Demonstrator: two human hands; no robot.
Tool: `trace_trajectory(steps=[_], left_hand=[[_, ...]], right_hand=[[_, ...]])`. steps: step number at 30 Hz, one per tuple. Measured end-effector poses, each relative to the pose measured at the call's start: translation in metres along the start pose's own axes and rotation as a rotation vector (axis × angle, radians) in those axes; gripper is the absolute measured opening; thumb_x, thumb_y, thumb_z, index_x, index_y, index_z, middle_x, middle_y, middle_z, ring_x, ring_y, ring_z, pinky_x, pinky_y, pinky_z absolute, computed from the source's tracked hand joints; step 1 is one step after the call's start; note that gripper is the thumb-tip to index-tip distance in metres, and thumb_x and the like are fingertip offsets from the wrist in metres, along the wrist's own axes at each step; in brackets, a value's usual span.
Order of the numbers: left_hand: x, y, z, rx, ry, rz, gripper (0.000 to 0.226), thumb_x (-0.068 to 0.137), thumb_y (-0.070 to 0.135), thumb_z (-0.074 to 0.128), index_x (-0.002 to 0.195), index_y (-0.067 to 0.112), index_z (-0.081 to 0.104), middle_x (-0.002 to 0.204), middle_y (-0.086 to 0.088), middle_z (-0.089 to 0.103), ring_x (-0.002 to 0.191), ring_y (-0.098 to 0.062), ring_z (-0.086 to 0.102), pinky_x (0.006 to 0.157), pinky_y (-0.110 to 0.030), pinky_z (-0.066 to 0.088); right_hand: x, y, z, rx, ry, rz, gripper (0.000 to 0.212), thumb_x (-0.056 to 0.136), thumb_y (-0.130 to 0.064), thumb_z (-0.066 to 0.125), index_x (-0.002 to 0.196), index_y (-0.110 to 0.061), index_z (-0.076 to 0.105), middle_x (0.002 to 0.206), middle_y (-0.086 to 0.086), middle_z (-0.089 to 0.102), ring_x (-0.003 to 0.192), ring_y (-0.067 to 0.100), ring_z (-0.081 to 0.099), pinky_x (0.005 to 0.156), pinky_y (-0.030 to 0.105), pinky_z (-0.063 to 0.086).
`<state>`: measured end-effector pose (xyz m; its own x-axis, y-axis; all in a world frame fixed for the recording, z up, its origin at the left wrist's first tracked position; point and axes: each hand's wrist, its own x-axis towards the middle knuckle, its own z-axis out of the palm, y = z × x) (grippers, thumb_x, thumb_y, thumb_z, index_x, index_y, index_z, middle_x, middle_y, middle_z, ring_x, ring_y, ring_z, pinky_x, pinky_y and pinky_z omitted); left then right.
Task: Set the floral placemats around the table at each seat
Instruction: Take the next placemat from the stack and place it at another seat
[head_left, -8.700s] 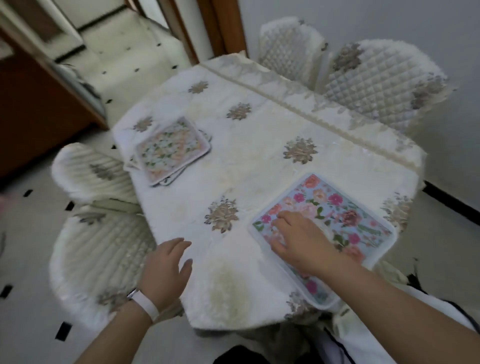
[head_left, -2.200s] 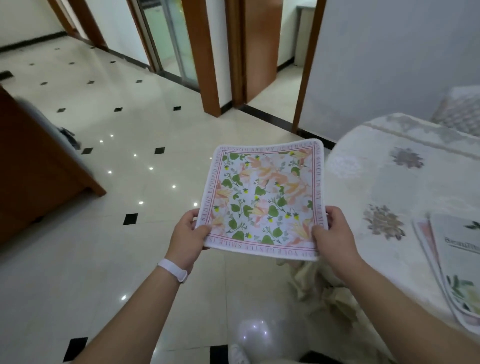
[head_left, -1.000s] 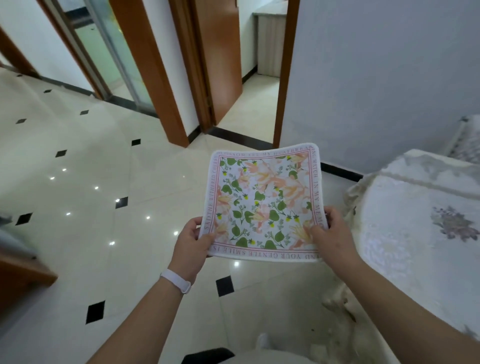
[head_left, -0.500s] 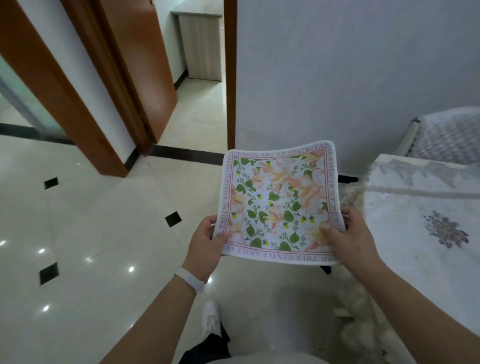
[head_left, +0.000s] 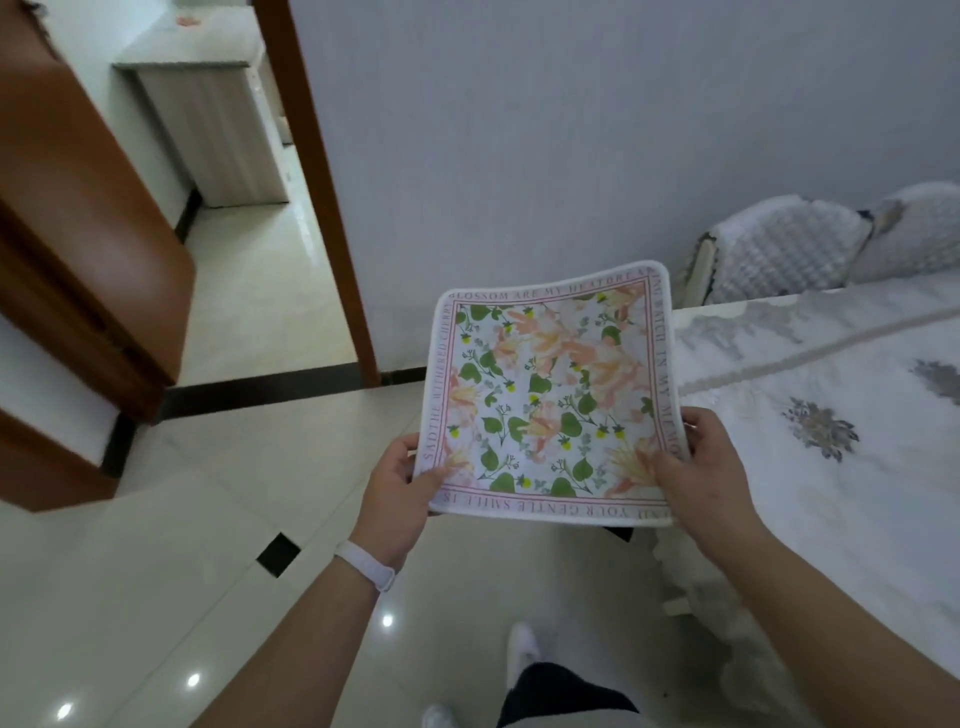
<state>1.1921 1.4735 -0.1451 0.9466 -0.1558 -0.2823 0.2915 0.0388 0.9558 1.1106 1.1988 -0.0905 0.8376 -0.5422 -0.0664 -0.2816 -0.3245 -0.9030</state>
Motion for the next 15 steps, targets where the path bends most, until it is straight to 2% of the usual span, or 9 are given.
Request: trace_trajectory(steps=[2, 5, 10, 12, 15], left_hand=[[0.024, 0.006, 0.005, 0.017, -0.023, -0.012, 0.024, 0.090, 0.002, 0.060, 0.110, 0.015, 0.057, 0.100, -0.008, 0.073, 0.087, -0.029, 0.072, 0.064, -0.039, 0.059], [0.063, 0.014, 0.012, 0.064, -0.051, -0.029, 0.026, 0.090, 0.003, 0.059, 0.113, 0.014, 0.056, 0.101, -0.008, 0.073, 0.086, -0.028, 0.072, 0.069, -0.044, 0.060], [0.140, 0.031, 0.027, 0.138, -0.072, -0.050, 0.025, 0.091, 0.003, 0.058, 0.115, 0.013, 0.056, 0.103, -0.009, 0.073, 0.086, -0.028, 0.072, 0.071, -0.045, 0.060], [0.175, 0.043, 0.038, 0.166, -0.074, -0.059, 0.026, 0.092, 0.003, 0.057, 0.116, 0.014, 0.056, 0.104, -0.009, 0.073, 0.088, -0.027, 0.072, 0.070, -0.043, 0.060], [0.227, 0.072, 0.060, 0.217, -0.087, -0.049, 0.025, 0.092, 0.001, 0.056, 0.114, 0.013, 0.057, 0.105, -0.008, 0.073, 0.087, -0.026, 0.072, 0.066, -0.040, 0.059]], right_hand=[[0.017, -0.003, 0.003, 0.004, 0.028, 0.012, 0.032, 0.091, -0.013, 0.064, 0.093, -0.041, 0.049, 0.103, -0.012, 0.064, 0.089, 0.011, 0.067, 0.072, 0.030, 0.054], [0.045, 0.000, 0.012, 0.016, 0.055, 0.043, 0.030, 0.091, -0.013, 0.064, 0.096, -0.039, 0.050, 0.102, -0.013, 0.064, 0.089, 0.007, 0.065, 0.070, 0.027, 0.051], [0.117, 0.009, 0.032, 0.091, 0.064, 0.085, 0.027, 0.091, -0.007, 0.063, 0.108, -0.025, 0.053, 0.100, -0.015, 0.064, 0.087, 0.001, 0.063, 0.067, 0.022, 0.049], [0.153, 0.012, 0.039, 0.128, 0.056, 0.110, 0.027, 0.092, -0.007, 0.062, 0.109, -0.026, 0.053, 0.100, -0.016, 0.065, 0.088, 0.001, 0.063, 0.071, 0.025, 0.052], [0.207, 0.011, 0.044, 0.151, 0.050, 0.157, 0.026, 0.092, -0.014, 0.062, 0.114, -0.026, 0.054, 0.105, -0.012, 0.067, 0.092, 0.010, 0.067, 0.077, 0.035, 0.054]])
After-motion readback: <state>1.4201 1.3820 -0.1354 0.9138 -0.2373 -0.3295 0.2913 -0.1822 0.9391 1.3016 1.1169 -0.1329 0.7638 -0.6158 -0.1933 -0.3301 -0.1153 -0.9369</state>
